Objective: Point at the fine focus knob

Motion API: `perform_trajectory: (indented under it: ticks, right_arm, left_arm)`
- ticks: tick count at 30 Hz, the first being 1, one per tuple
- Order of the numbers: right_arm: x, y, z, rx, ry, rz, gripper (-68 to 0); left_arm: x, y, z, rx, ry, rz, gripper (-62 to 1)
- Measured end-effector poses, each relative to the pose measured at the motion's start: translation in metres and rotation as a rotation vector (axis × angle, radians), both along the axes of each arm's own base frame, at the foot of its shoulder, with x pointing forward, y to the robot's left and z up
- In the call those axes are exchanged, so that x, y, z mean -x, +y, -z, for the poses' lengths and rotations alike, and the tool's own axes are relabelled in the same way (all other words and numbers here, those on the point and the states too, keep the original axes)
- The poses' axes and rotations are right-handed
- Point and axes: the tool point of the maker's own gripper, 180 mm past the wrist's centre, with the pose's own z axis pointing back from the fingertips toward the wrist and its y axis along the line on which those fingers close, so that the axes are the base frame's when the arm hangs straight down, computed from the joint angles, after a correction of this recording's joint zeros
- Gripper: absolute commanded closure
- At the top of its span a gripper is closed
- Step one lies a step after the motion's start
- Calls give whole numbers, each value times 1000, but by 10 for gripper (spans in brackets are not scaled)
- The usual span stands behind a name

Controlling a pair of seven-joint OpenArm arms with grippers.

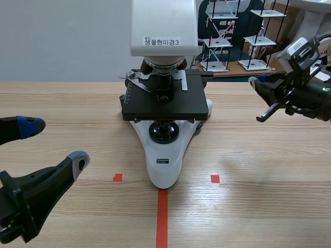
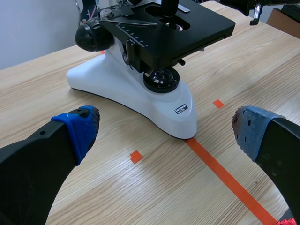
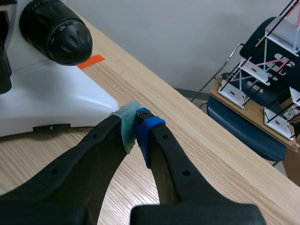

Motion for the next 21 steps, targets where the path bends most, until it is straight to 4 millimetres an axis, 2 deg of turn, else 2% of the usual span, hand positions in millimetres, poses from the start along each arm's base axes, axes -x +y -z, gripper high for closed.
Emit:
perform_trajectory:
  ticks: [21]
  right_arm:
    - [0, -1, 3, 10, 13, 6, -4]
  left_arm:
    - [0, 0, 0, 0, 0, 0, -596]
